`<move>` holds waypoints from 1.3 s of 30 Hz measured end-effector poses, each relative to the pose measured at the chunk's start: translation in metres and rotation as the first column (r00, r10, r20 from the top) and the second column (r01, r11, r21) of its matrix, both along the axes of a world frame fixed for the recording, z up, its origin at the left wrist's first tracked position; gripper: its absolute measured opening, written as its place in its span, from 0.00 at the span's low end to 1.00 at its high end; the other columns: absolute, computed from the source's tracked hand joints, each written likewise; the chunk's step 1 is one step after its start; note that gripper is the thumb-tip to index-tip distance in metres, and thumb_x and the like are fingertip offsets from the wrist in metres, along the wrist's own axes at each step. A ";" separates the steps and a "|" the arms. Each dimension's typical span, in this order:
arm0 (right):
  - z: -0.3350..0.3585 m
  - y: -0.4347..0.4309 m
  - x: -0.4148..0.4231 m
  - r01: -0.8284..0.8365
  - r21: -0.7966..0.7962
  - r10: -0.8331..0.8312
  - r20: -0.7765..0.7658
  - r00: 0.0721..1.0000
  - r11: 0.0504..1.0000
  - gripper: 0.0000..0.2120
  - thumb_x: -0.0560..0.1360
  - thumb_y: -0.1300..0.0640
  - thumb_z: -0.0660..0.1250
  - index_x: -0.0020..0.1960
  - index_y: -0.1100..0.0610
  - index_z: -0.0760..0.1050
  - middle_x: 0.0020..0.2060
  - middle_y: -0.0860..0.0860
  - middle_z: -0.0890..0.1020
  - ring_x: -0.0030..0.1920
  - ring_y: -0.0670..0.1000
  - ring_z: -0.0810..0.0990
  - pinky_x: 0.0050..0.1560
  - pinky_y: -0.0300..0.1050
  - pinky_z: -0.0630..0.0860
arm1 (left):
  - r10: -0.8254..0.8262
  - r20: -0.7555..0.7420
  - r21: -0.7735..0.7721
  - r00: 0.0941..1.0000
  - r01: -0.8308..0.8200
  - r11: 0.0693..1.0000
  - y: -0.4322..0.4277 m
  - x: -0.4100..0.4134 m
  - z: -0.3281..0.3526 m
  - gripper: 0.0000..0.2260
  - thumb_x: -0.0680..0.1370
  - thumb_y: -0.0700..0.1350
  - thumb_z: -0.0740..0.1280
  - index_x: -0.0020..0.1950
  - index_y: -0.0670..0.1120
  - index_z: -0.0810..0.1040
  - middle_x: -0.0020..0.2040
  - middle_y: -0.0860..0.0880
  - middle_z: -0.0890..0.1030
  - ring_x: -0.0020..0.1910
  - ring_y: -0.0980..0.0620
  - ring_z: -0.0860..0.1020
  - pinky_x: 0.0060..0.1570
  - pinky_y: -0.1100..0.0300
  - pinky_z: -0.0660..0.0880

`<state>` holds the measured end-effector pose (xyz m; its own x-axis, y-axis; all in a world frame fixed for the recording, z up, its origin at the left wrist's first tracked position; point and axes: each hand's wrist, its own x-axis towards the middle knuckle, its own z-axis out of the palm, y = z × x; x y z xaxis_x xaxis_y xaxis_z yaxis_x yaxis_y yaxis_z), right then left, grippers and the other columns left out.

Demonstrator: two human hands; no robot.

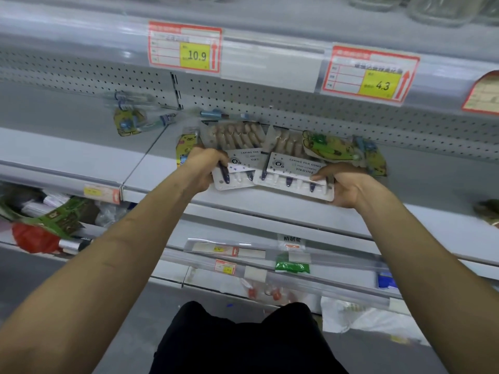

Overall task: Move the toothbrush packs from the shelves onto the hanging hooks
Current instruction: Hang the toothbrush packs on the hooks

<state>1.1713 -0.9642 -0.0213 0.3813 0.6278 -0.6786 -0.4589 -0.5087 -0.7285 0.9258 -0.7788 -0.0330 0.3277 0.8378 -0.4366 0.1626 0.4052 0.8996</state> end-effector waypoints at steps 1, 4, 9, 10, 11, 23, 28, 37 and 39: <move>-0.001 -0.002 -0.001 0.002 0.007 -0.002 -0.015 1.000 1.000 0.10 0.79 0.73 0.63 0.50 0.62 0.79 0.50 0.59 0.88 0.54 0.61 0.85 0.58 0.62 0.81 | 0.016 0.021 -0.024 1.000 -0.016 1.000 -0.001 -0.002 -0.002 0.13 0.73 0.26 0.65 0.55 0.37 0.78 0.52 0.38 0.84 0.46 0.39 0.83 0.41 0.50 0.83; -0.008 -0.006 0.001 0.038 0.044 -0.034 -0.086 0.996 0.998 0.10 0.79 0.72 0.64 0.56 0.63 0.79 0.61 0.64 0.84 0.60 0.65 0.85 0.55 0.63 0.83 | 0.063 0.092 -0.079 0.994 -0.056 0.995 -0.003 -0.008 -0.008 0.18 0.76 0.29 0.68 0.65 0.38 0.75 0.55 0.38 0.86 0.51 0.38 0.87 0.52 0.37 0.83; -0.018 -0.016 -0.009 0.054 0.093 -0.042 -0.123 0.991 0.994 0.16 0.82 0.67 0.64 0.69 0.69 0.74 0.60 0.64 0.85 0.61 0.62 0.85 0.54 0.58 0.86 | 0.125 0.160 -0.077 0.979 -0.114 0.990 -0.010 -0.010 -0.017 0.23 0.77 0.30 0.71 0.70 0.38 0.70 0.58 0.39 0.85 0.51 0.40 0.87 0.47 0.39 0.85; -0.020 -0.018 -0.011 0.053 0.113 -0.039 -0.130 0.991 0.992 0.16 0.82 0.66 0.63 0.69 0.69 0.74 0.61 0.64 0.84 0.62 0.62 0.84 0.56 0.57 0.85 | 0.121 0.168 -0.071 0.978 -0.110 0.991 -0.011 -0.011 -0.018 0.23 0.77 0.30 0.71 0.70 0.38 0.70 0.59 0.39 0.85 0.50 0.41 0.87 0.44 0.42 0.85; -0.021 -0.021 -0.012 0.054 0.124 -0.037 -0.134 0.990 0.991 0.16 0.82 0.66 0.63 0.69 0.70 0.74 0.61 0.64 0.84 0.63 0.62 0.84 0.56 0.56 0.85 | 0.119 0.176 -0.064 0.977 -0.109 0.992 -0.013 -0.012 -0.019 0.22 0.77 0.30 0.71 0.70 0.39 0.70 0.59 0.39 0.85 0.50 0.41 0.88 0.42 0.45 0.85; -0.016 -0.042 -0.025 0.065 0.196 -0.054 -0.063 0.997 0.978 0.16 0.79 0.74 0.66 0.65 0.66 0.70 0.58 0.67 0.84 0.58 0.65 0.86 0.56 0.67 0.82 | 0.205 0.079 0.076 0.976 -0.211 0.975 -0.041 -0.053 0.001 0.20 0.76 0.30 0.72 0.62 0.47 0.74 0.57 0.42 0.85 0.56 0.42 0.86 0.52 0.48 0.83; -0.009 -0.047 -0.039 -0.019 0.190 0.027 -0.042 0.999 0.982 0.23 0.77 0.74 0.66 0.69 0.57 0.71 0.57 0.61 0.87 0.58 0.62 0.86 0.51 0.66 0.85 | 0.337 0.046 0.106 0.941 -0.340 0.935 -0.076 -0.093 0.014 0.21 0.76 0.29 0.70 0.65 0.44 0.73 0.59 0.39 0.84 0.57 0.38 0.85 0.54 0.43 0.84; 0.004 -0.042 -0.093 -0.206 0.235 0.210 0.005 0.978 0.950 0.19 0.77 0.73 0.63 0.58 0.51 0.76 0.58 0.59 0.86 0.63 0.65 0.82 0.58 0.73 0.80 | 0.616 0.023 0.210 0.787 -0.606 0.767 -0.155 -0.183 0.030 0.22 0.74 0.30 0.70 0.67 0.44 0.76 0.57 0.47 0.83 0.53 0.48 0.85 0.45 0.56 0.83; 0.006 -0.043 -0.112 -0.242 0.260 0.240 0.040 0.970 0.935 0.18 0.77 0.72 0.63 0.57 0.51 0.76 0.56 0.57 0.87 0.62 0.63 0.83 0.58 0.71 0.81 | 0.669 0.016 0.223 0.743 -0.655 0.722 -0.174 -0.207 0.033 0.23 0.71 0.33 0.71 0.65 0.47 0.78 0.57 0.47 0.84 0.57 0.43 0.84 0.49 0.49 0.84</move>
